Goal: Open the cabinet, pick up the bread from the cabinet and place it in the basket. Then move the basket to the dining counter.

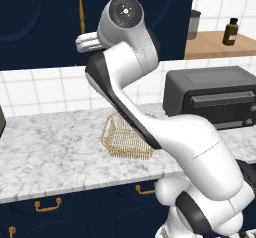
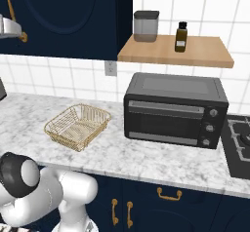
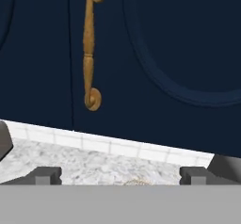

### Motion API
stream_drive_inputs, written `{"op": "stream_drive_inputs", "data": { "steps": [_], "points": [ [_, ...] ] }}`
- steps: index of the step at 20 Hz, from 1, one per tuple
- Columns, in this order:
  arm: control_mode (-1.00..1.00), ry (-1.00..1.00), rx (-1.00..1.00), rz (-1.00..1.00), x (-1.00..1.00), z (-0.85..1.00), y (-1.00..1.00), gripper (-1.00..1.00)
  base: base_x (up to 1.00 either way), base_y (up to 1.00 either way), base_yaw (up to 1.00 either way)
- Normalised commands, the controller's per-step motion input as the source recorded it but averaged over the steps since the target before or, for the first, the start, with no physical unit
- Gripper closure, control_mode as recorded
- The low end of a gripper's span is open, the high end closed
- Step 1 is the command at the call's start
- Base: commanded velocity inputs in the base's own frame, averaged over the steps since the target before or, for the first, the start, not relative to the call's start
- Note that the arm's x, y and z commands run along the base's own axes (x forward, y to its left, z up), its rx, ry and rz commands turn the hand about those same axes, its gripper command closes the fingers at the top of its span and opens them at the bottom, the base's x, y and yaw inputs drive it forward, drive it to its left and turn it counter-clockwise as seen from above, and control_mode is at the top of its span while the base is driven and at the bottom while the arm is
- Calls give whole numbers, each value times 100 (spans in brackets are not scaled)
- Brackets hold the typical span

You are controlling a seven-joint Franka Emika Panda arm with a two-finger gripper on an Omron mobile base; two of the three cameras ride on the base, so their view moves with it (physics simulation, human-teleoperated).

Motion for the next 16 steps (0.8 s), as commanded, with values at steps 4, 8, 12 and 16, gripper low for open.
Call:
{"op": "stream_drive_inputs", "data": {
  "steps": [4, 8, 12, 16],
  "points": [
    [-100, -1, -5, 0, 45, 9, 38, -100, 0, 0, 0],
    [-100, 0, -2, 0, 49, 10, 22, -100, 0, 0, 0],
    [-100, -4, -1, -3, 38, 2, 26, -100, 0, 0, 0],
    [-100, -11, 0, -4, 33, 0, 16, -100, 0, 0, 0]
  ]
}}
